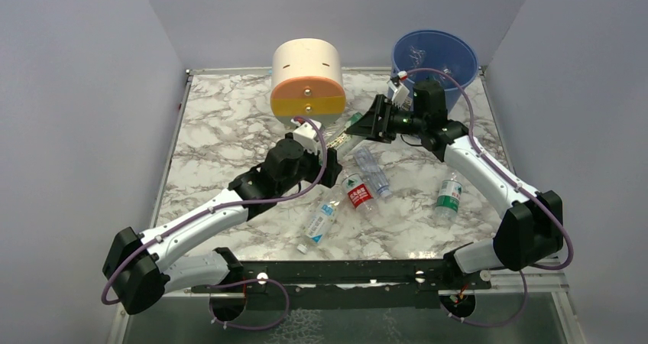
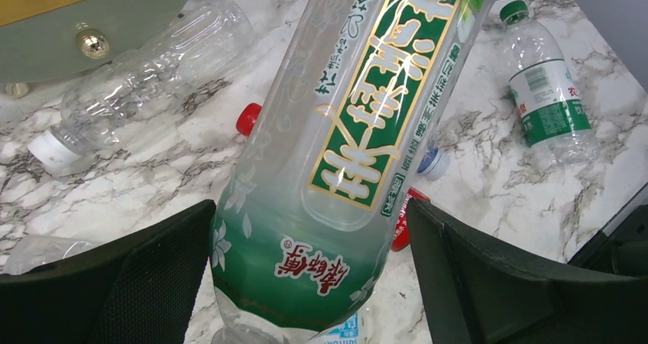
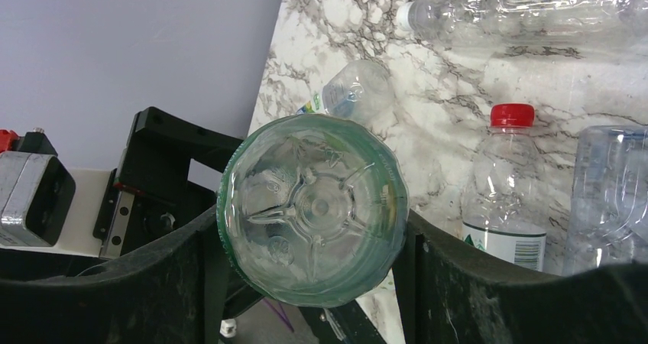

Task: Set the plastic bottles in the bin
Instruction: Pick up the plastic bottle at the center of the board.

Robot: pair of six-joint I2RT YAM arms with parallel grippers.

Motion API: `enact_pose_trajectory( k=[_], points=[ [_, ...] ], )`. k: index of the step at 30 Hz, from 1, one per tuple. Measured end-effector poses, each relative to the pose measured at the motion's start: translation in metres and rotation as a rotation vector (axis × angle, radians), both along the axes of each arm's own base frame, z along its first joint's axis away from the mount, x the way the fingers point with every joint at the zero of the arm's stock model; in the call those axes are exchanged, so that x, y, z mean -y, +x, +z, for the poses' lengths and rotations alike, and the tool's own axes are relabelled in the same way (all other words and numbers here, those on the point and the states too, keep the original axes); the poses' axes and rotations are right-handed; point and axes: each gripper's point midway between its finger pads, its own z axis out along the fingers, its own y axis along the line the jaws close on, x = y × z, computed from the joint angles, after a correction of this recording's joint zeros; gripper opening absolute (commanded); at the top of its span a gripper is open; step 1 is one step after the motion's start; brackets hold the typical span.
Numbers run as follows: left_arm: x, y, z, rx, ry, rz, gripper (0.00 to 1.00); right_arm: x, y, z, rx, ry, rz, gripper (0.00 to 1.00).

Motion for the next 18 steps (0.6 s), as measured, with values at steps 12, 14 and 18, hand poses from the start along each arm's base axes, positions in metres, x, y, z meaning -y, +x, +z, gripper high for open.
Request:
enact_pose_trajectory(
  k=[12, 14, 18],
  points=[
    [-0.008, -0.005, 0.019, 0.029, -0.041, 0.019, 0.99, 0.000, 0.000, 0.000, 0.001, -0.002, 0.000, 0.61],
    [-0.010, -0.006, 0.023, 0.034, -0.050, 0.022, 0.99, 0.000, 0.000, -0.001, 0.005, -0.004, 0.001, 0.61],
    [-0.015, -0.008, 0.032, 0.048, -0.064, 0.030, 0.99, 0.001, 0.001, -0.004, 0.006, -0.015, -0.002, 0.61]
  ],
)
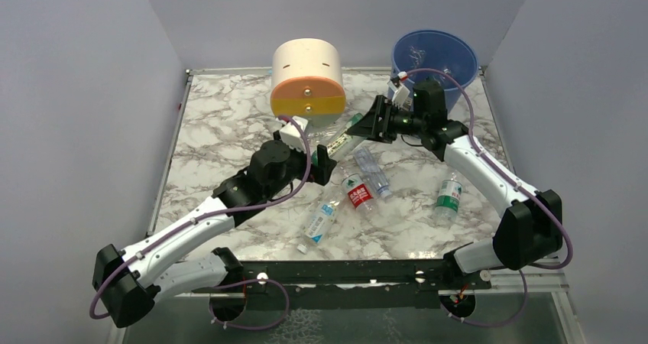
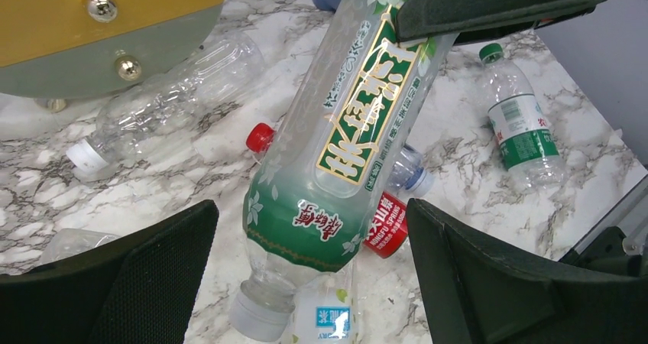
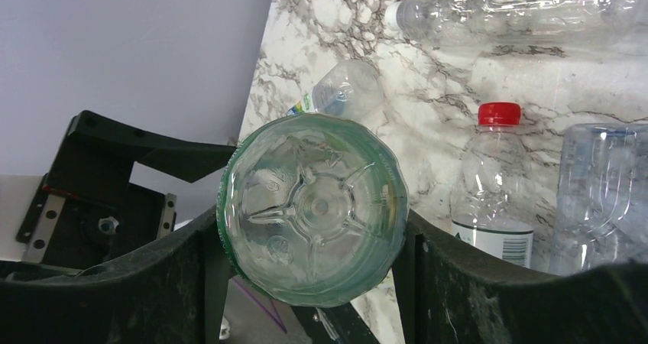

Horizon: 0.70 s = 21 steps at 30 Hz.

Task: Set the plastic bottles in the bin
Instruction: Pick up the plastic bottle at the center of the board.

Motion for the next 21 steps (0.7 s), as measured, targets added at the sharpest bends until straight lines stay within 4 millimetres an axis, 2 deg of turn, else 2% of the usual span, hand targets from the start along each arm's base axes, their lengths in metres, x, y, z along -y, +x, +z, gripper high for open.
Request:
enact_pose_trajectory(
  k=[5, 14, 21],
  points=[
    [-0.007, -0.002, 0.013, 0.017, -0.016, 0.020, 0.99, 0.002, 0.001, -0.004, -0.011, -0.024, -0.006, 0.61],
    [-0.030, -0.012, 0.056, 0.087, -0.093, 0.071, 0.99, 0.002, 0.014, 0.018, 0.057, -0.035, -0.028, 0.61],
    [-0.035, -0.015, 0.060, 0.089, -0.096, 0.080, 0.99, 0.004, 0.024, 0.027, 0.077, -0.058, -0.053, 0.61]
  ],
)
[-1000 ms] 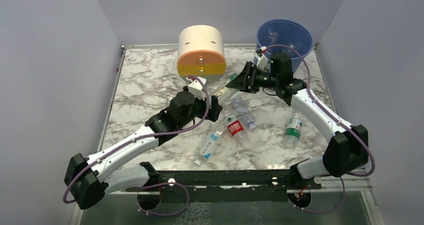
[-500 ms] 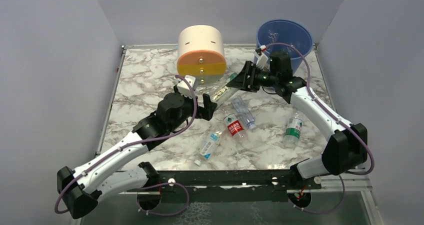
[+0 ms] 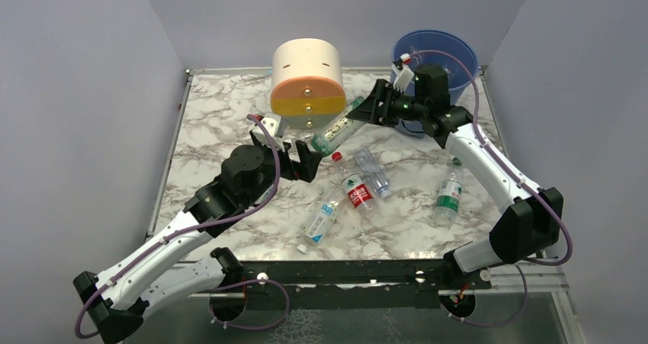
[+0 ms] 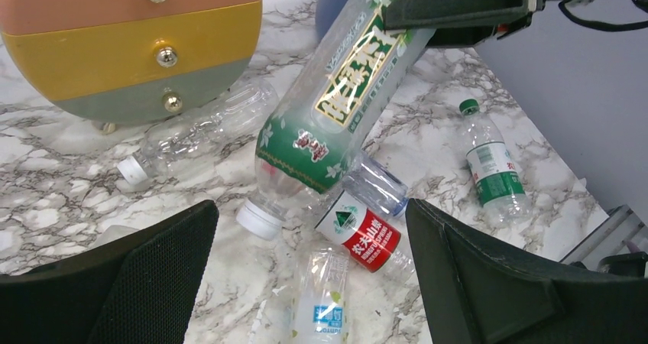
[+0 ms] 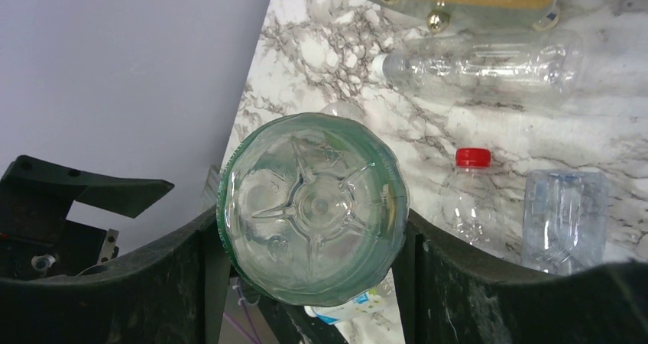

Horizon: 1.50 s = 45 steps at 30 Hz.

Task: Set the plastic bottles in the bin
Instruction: Pick up the plastic bottle at the center of the board, then place the plastic bottle in the trash bin.

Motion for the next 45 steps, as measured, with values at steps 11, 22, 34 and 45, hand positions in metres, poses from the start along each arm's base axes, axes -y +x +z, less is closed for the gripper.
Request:
enact_pose_trajectory(
  k=[11, 22, 34, 45],
  points=[
    [-0.002, -0.003, 0.006, 0.005, -0.014, -0.002, 0.99, 0.005, 0.030, 0.068, 0.174, -0.024, -0.074, 0.62],
    [0.004, -0.007, 0.009, -0.002, -0.051, -0.029, 0.99, 0.039, 0.076, 0.119, 0.339, -0.147, -0.265, 0.62],
    [0.013, -0.008, -0.002, -0.025, -0.049, -0.065, 0.99, 0.126, 0.117, 0.184, 0.552, -0.357, -0.684, 0.62],
    [0.027, -0.003, -0.018, -0.060, -0.031, -0.098, 0.99, 0.213, 0.131, 0.197, 0.647, -0.690, -1.066, 0.62]
  ],
)
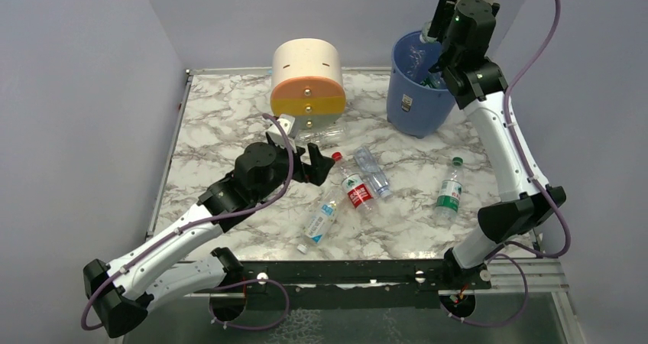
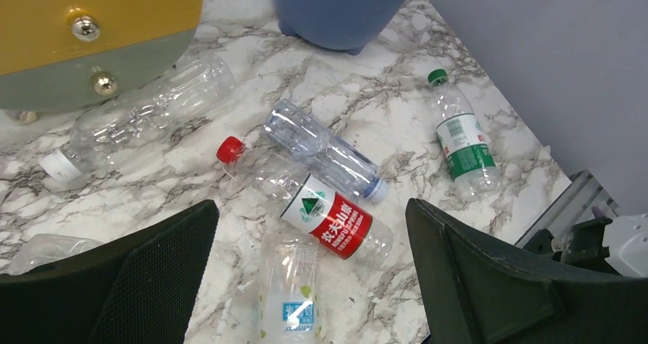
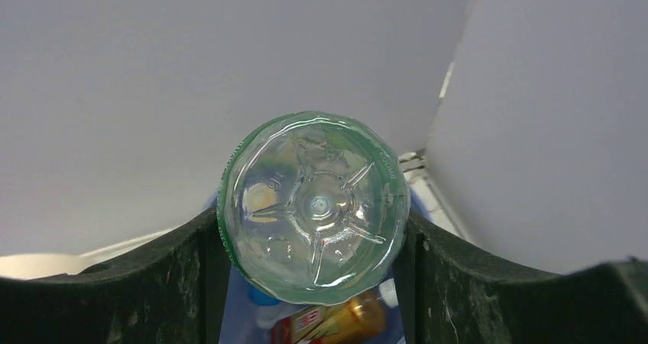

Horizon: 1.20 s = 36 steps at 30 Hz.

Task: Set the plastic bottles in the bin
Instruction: Place the plastic bottle in the trash bin.

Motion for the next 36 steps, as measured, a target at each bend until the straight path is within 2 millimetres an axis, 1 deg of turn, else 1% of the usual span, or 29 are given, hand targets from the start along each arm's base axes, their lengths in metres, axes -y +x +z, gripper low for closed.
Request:
enact_pose_trajectory(
  k=[5, 9, 14, 16, 20, 21, 23, 27, 31, 36],
  points=[
    [0.007, 0.002, -0.011, -0.025, 0.023, -0.021, 0.99, 0.023, 0.002, -0.004, -0.003, -0.111, -0.126, 0.62],
    [0.010, 0.002, -0.013, -0.029, 0.024, -0.032, 0.99, 0.033, 0.008, -0.013, -0.021, -0.173, -0.193, 0.63],
    [0.013, 0.004, -0.016, -0.031, 0.030, -0.037, 0.99, 0.036, 0.029, -0.041, -0.084, -0.240, -0.238, 0.65],
    [0.014, 0.004, -0.016, -0.030, 0.030, -0.037, 0.99, 0.035, 0.039, -0.057, -0.121, -0.265, -0.247, 0.69],
    [0.015, 0.005, -0.016, -0.027, 0.032, -0.041, 0.99, 0.037, 0.059, -0.092, -0.194, -0.299, -0.258, 0.91],
    [0.015, 0.005, -0.017, -0.028, 0.032, -0.041, 0.99, 0.039, 0.062, -0.096, -0.205, -0.301, -0.261, 0.94],
    [0.016, 0.006, -0.018, -0.029, 0.036, -0.042, 0.99, 0.043, 0.067, -0.104, -0.232, -0.299, -0.269, 0.95],
    [0.018, 0.006, -0.019, -0.033, 0.038, -0.050, 0.99, 0.052, 0.069, -0.107, -0.250, -0.275, -0.282, 0.95],
    [0.020, 0.006, -0.020, -0.033, 0.035, -0.056, 0.99, 0.057, 0.068, -0.098, -0.233, -0.232, -0.287, 0.96],
    [0.022, 0.007, -0.021, -0.034, 0.034, -0.062, 0.99, 0.052, 0.065, -0.093, -0.225, -0.185, -0.248, 0.96]
  ],
)
